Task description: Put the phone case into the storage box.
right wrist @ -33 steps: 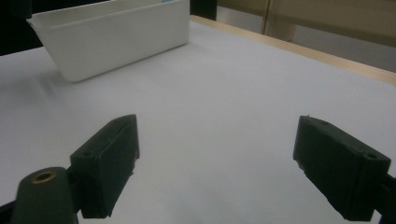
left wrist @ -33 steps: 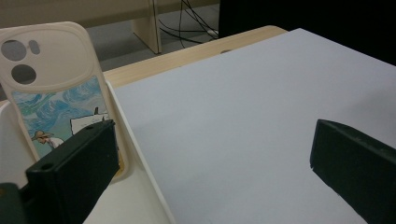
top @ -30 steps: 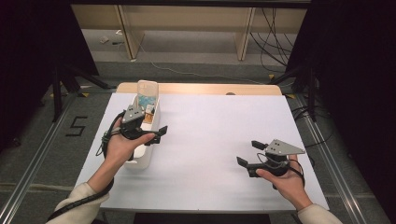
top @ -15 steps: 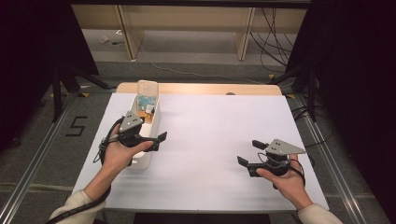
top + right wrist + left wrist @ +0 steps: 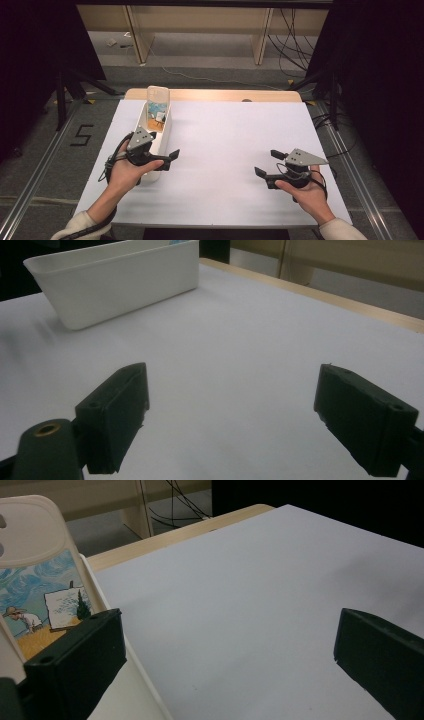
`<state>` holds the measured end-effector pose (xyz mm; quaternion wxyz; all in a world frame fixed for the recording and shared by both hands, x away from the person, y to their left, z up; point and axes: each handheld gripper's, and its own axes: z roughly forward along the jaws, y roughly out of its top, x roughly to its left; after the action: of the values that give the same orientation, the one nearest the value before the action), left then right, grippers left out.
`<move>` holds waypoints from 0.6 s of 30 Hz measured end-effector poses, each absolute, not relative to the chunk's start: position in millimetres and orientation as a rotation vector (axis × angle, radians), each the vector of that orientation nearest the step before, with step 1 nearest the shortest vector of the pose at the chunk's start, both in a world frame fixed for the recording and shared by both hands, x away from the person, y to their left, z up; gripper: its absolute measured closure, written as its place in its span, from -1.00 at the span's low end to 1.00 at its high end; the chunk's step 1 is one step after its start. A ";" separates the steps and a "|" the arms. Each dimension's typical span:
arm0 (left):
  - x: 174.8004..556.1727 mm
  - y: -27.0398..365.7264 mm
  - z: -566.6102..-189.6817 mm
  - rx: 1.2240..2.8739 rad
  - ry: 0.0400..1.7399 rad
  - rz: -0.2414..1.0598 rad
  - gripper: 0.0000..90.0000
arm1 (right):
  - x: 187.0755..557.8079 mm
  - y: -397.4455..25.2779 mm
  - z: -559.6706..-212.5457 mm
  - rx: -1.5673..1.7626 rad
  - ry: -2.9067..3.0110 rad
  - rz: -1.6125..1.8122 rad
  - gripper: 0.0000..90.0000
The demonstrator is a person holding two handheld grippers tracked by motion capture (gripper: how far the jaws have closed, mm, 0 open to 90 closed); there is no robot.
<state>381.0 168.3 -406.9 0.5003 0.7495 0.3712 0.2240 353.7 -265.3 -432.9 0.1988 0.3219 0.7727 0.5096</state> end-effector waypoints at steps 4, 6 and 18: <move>379.3 169.4 -407.5 1.815 0.893 0.547 -1.00 | 353.9 -266.0 -432.8 0.901 2.162 1.423 -0.66; 378.2 169.9 -408.6 1.816 0.889 0.550 -1.00 | 353.8 -266.0 -432.7 0.900 2.162 1.423 -0.66; 370.7 173.1 -414.3 1.822 0.866 0.541 -1.00 | 354.0 -266.4 -432.6 0.899 2.162 1.423 -0.66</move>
<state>370.7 173.1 -414.3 0.5023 0.7543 0.3585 0.2240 354.0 -266.4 -432.6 0.1995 0.3216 0.7732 0.5089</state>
